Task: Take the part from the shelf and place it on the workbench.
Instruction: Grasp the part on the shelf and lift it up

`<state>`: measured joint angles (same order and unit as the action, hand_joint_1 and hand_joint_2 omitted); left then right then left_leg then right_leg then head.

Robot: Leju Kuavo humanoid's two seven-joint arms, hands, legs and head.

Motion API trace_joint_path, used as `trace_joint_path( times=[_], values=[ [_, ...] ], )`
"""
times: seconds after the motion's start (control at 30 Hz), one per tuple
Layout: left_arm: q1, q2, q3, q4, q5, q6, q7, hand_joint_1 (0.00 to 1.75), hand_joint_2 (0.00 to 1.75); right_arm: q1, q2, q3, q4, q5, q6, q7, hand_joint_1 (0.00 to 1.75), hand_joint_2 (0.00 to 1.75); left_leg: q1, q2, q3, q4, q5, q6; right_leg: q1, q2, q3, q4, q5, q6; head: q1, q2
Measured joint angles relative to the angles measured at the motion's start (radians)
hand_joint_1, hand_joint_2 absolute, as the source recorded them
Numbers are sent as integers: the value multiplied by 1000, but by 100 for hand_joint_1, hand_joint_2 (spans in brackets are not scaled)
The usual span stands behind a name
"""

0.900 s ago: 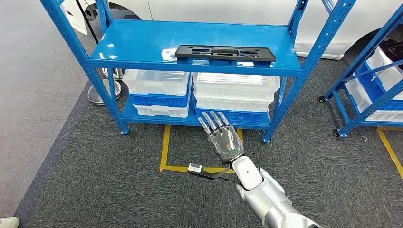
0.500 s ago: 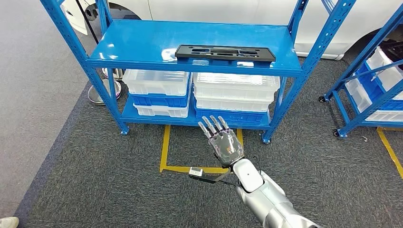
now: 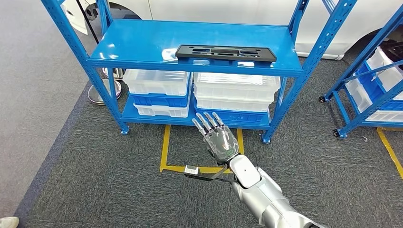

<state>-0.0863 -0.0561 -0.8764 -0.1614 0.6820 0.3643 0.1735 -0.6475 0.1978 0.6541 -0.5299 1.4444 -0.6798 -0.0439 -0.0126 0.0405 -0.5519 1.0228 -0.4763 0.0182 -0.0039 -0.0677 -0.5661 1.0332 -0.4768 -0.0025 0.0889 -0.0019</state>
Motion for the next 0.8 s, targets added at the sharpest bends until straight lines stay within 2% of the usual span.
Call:
trace_joint_path(
  times=[0.13, 0.2, 0.23, 0.3, 0.33, 0.37, 0.4, 0.47, 0.5, 0.53, 0.57, 0.67, 0.7, 0.73, 0.8],
  values=[
    [0, 0, -5, 0, 9, 1, -3, 0, 0, -12, 10, -4, 0, -6, 0, -5, 0, 175, 2, -4, -1, -7, 4, 12, -1, -4, 0, -3, 1, 8, 0, 0],
    [-1, 0, -6, 0, 13, 1, -7, 0, 0, -20, 13, -6, 0, -8, 0, -8, 0, 175, 9, -9, 5, -21, 11, 19, -1, 19, -14, 26, -18, 16, 0, 0],
    [-2, 0, -6, 0, 13, 1, -9, 0, 0, -22, 14, -8, 1, -8, 0, -9, 0, 175, 12, -12, 7, -25, 14, 22, -3, 35, -35, 68, -40, 20, 0, 0],
    [-5, 0, -7, 0, 13, 1, -12, 0, 0, -23, 12, -15, 4, -9, 0, -9, 0, 175, 12, -19, 7, -26, 14, 25, -6, 56, -101, 188, -87, 24, 0, 0],
    [-6, 0, -7, 0, 13, 0, -14, 0, 0, -22, 11, -17, 6, -9, 0, -10, 0, 175, 12, -24, 8, -26, 13, 26, -7, 58, -130, 234, -95, 25, 0, 0],
    [-6, 0, -7, 0, 13, 0, -16, 0, 0, -21, 10, -19, 9, -9, 0, -10, 0, 175, 12, -28, 9, -25, 11, 26, -9, 59, -147, 251, -86, 25, 0, 0],
    [-5, 0, -8, 0, 13, -1, -18, 0, 0, -21, 10, -20, 11, -10, 0, -11, 0, 175, 13, -33, 12, -24, 8, 24, -10, 59, -147, 231, -57, 24, 1, 0],
    [-5, -1, -8, 0, 13, -4, -23, 0, 0, -22, 10, -20, 12, -12, 0, -14, 0, 175, 16, -41, 20, -21, -2, 16, -12, 62, -106, 119, 22, 20, 1, 0],
    [-6, -1, -8, 0, 13, -5, -24, 0, 0, -24, 10, -21, 12, -13, 0, -15, 0, 175, 15, -44, 21, -18, -8, 10, -11, 64, -85, 65, 45, 16, 0, 0],
    [-7, -2, -8, 0, 13, -6, -25, 0, 0, -25, 10, -21, 13, -14, 0, -16, 0, 175, 15, -46, 19, -15, -12, 4, -9, 66, -72, 30, 54, 12, 0, 0],
    [-6, -2, -8, 0, 13, -6, -25, 0, 0, -26, 10, -21, 15, -15, 0, -17, 0, 175, 15, -47, 16, -14, -14, -3, -6, 68, -68, 18, 49, 7, 0, 0],
    [-6, -4, -8, 0, 14, -7, -24, 0, 0, -29, 12, -22, 16, -17, -1, -19, 0, 175, 17, -46, 17, -11, -25, -22, -6, 70, -57, 3, 40, -9, -1, 0],
    [-7, -4, -9, 0, 14, -7, -24, 0, 0, -31, 14, -22, 16, -18, -1, -19, 0, 175, 19, -46, 10, 11, -36, -28, -9, 69, -49, -3, 38, -15, -4, 0],
    [-7, -4, -9, 0, 14, -7, -23, 0, 0, -33, 16, -22, 15, -19, -1, -19, 0, 175, 21, -45, -11, 53, -54, -33, -11, 68, -40, -8, 36, -21, -6, 0],
    [-8, -4, -9, 0, 14, -7, -21, 0, 0, -35, 18, -23, 16, -20, -1, -20, 0, 175, 25, -45, -87, 186, -98, -41, -11, 66, -28, -10, 27, -28, -10, 0]
  ],
)
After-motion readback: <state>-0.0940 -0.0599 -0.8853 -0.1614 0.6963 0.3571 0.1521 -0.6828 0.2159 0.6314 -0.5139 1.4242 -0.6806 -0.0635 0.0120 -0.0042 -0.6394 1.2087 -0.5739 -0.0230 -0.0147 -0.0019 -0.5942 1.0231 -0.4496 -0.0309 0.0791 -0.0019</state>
